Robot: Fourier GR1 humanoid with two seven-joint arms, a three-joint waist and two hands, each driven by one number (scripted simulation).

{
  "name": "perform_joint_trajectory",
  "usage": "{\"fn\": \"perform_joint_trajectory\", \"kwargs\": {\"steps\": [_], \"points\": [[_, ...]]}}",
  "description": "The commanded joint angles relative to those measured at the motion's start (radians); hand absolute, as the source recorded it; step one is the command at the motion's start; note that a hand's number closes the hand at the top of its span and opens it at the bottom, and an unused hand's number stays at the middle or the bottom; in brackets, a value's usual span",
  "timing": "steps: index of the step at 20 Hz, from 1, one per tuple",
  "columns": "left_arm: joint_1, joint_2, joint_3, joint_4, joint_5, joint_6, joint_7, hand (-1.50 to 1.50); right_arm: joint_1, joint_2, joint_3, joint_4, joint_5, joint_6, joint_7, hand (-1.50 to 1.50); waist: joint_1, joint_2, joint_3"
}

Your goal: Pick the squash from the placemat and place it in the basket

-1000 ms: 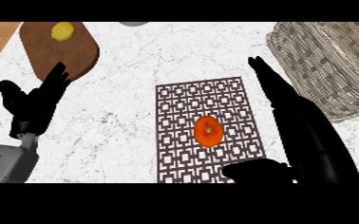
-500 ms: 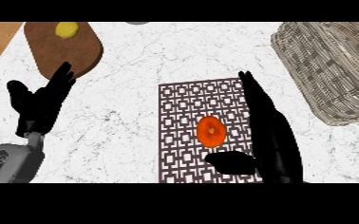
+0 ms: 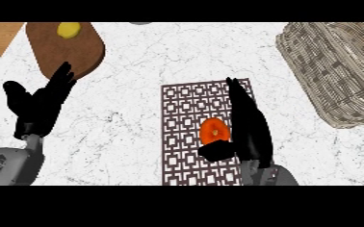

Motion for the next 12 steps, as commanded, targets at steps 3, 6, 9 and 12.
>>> {"fn": "perform_joint_trajectory", "kwargs": {"steps": [3,6,9,12], "points": [[-0.036,-0.055,0.037,0.034,-0.056,-0.009,-0.002,0.0,0.093,-0.044,-0.033,0.016,-0.027,0.029,-0.095,-1.5,-0.006,0.0,0.0],[-0.054,-0.041,0.097,0.037,-0.055,-0.077,0.042,0.0,0.085,0.006,-0.027,0.031,0.022,0.011,-0.095,-1.5,-0.005,0.0,0.0],[0.044,-0.074,0.106,0.019,-0.084,-0.079,-0.045,0.0,0.116,-0.009,-0.03,-0.043,0.004,0.051,-0.093,-1.5,-0.004,-0.001,0.0],[-0.058,-0.077,0.119,0.049,-0.083,-0.098,0.042,0.0,0.137,-0.006,-0.055,0.028,-0.039,0.0,-0.21,-1.5,-0.007,0.0,0.0]]}}
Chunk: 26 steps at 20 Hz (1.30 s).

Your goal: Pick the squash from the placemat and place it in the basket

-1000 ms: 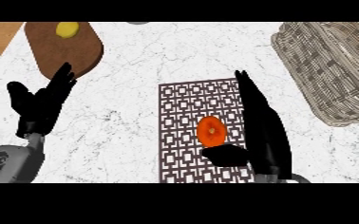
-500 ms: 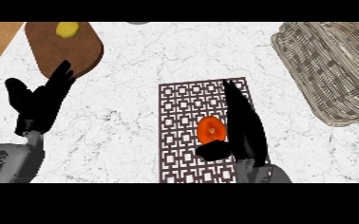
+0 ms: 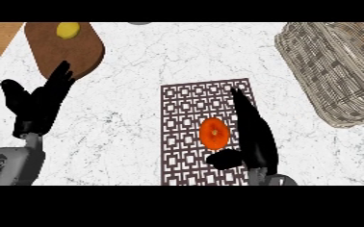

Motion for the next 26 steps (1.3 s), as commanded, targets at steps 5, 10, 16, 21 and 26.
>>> {"fn": "perform_joint_trajectory", "kwargs": {"steps": [5,10,16,21,26], "points": [[0.032,-0.019,0.056,-0.064,-0.043,-0.038,0.044,0.0,0.031,0.008,-0.005,-0.047,-0.026,0.037,-0.066,-1.5,0.002,0.0,0.0],[-0.012,-0.086,0.045,0.063,-0.11,-0.034,-0.032,0.0,0.096,0.003,0.062,-0.031,0.04,-0.015,-0.07,-1.5,-0.002,0.0,0.0],[0.031,-0.082,0.076,-0.016,-0.108,-0.086,0.003,0.0,0.019,0.035,0.044,0.044,0.065,-0.002,0.005,-1.5,0.002,0.0,0.0],[0.002,-0.124,0.07,-0.037,-0.127,-0.062,0.039,0.0,0.017,0.035,0.104,0.156,0.104,-0.085,-0.019,-1.5,0.002,0.0,0.0],[-0.014,-0.094,0.124,0.04,-0.128,-0.108,-0.017,0.0,-0.068,0.035,0.073,0.288,0.095,-0.054,-0.084,1.5,0.002,0.001,0.0]]}}
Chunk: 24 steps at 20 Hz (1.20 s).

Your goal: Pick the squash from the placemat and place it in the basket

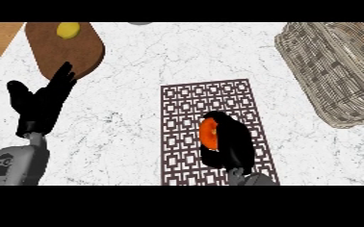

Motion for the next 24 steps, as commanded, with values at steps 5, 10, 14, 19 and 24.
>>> {"fn": "perform_joint_trajectory", "kwargs": {"steps": [5,10,14,19,24], "points": [[0.036,-0.027,0.019,-0.053,-0.02,0.001,0.024,0.0,-0.067,0.004,0.025,0.047,-0.008,0.057,0.041,1.5,0.002,0.002,0.001],[-0.02,-0.025,-0.012,-0.053,-0.012,-0.022,0.039,0.0,-0.402,0.005,-0.268,0.31,-0.06,-0.1,0.261,1.5,0.06,0.027,0.001],[-0.031,-0.022,-0.018,-0.061,-0.012,-0.035,0.024,0.0,-0.535,0.005,-0.408,0.448,-0.004,-0.167,0.389,1.5,0.103,0.046,-0.001],[-0.073,-0.05,-0.047,-0.049,-0.023,-0.027,0.037,0.0,-0.752,0.005,-0.517,0.637,0.017,-0.229,0.42,1.5,0.122,0.051,0.001],[-0.095,-0.06,-0.056,-0.038,-0.035,-0.013,0.054,0.0,-0.862,0.005,-0.576,0.671,0.085,-0.475,0.327,1.5,0.126,0.052,0.002]]}}
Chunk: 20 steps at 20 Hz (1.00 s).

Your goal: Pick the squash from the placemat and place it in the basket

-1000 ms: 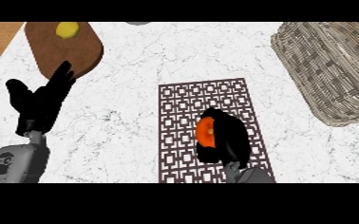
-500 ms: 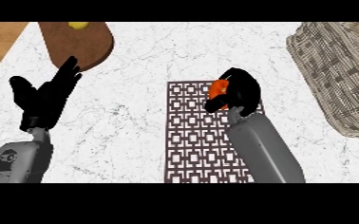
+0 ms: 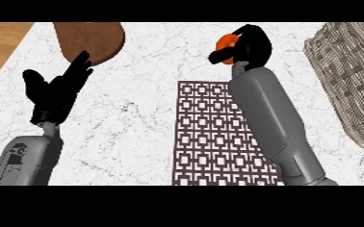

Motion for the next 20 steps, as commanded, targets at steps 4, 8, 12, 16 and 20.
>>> {"fn": "perform_joint_trajectory", "kwargs": {"steps": [4,8,12,16,20], "points": [[-0.053,-0.007,-0.001,0.021,-0.005,0.01,0.019,0.0,-0.218,-0.011,-0.062,0.117,0.15,-0.316,0.016,1.5,0.002,0.0,-0.002],[-0.013,0.007,0.01,0.022,0.001,-0.001,0.022,0.0,-0.337,-0.033,-0.094,0.24,0.283,-0.361,0.128,1.5,-0.011,-0.016,-0.004],[-0.028,-0.01,-0.007,0.027,-0.02,0.016,0.01,0.0,-0.449,-0.065,-0.144,0.346,0.367,-0.349,0.197,1.5,-0.012,-0.012,-0.005],[0.005,0.009,0.016,0.023,-0.004,-0.002,-0.007,0.0,-0.529,-0.123,-0.19,0.426,0.434,-0.322,0.241,1.5,-0.017,-0.017,-0.004],[-0.026,0.004,0.019,0.051,-0.012,0.011,0.005,0.0,-0.609,-0.158,-0.209,0.499,0.5,-0.309,0.272,1.5,-0.027,-0.014,-0.004]]}}
